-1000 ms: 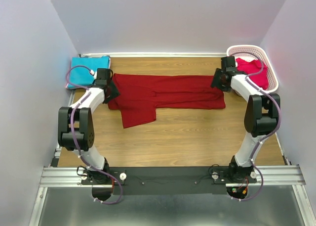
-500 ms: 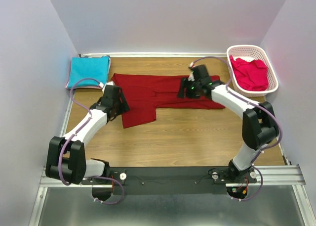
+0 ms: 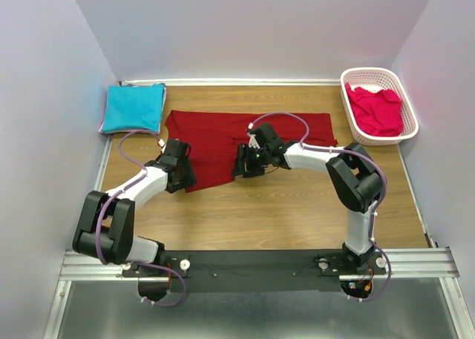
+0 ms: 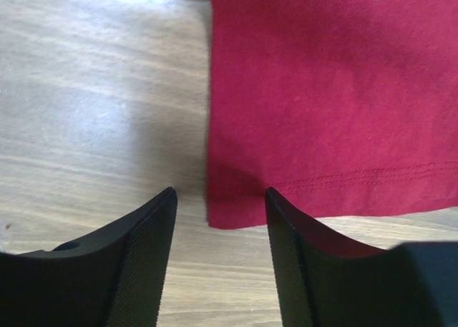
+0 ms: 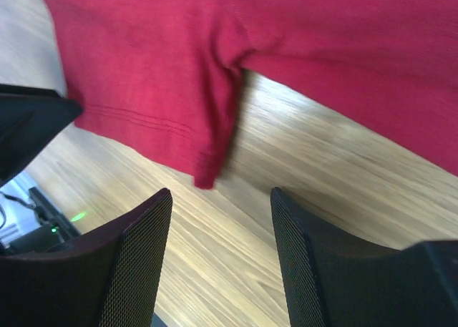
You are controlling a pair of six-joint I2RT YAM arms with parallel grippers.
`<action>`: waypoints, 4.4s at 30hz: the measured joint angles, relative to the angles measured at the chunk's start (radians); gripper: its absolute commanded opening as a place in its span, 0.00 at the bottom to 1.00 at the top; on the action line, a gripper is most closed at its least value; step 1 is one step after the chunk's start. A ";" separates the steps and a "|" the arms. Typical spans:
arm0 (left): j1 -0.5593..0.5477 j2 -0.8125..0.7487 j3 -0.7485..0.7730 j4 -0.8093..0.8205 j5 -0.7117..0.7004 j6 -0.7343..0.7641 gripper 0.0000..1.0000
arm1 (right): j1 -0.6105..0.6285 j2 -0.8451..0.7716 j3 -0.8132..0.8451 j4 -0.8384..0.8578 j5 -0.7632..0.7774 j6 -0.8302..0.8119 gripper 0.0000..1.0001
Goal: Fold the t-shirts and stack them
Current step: Fold the tshirt
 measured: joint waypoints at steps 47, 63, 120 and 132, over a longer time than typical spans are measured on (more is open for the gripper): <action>0.101 0.498 0.815 0.018 -0.021 0.132 0.00 | -0.164 0.343 0.537 0.032 -0.003 -0.038 0.02; 0.126 0.671 0.921 0.067 -0.032 0.132 0.00 | -0.182 0.447 0.682 0.031 0.016 -0.112 0.04; 0.150 0.595 0.742 -0.018 0.052 0.074 0.51 | -0.188 0.305 0.512 -0.039 -0.074 -0.156 0.48; 0.161 0.298 0.448 0.058 -0.024 0.037 0.31 | -0.188 0.027 0.217 -0.108 0.120 -0.291 0.34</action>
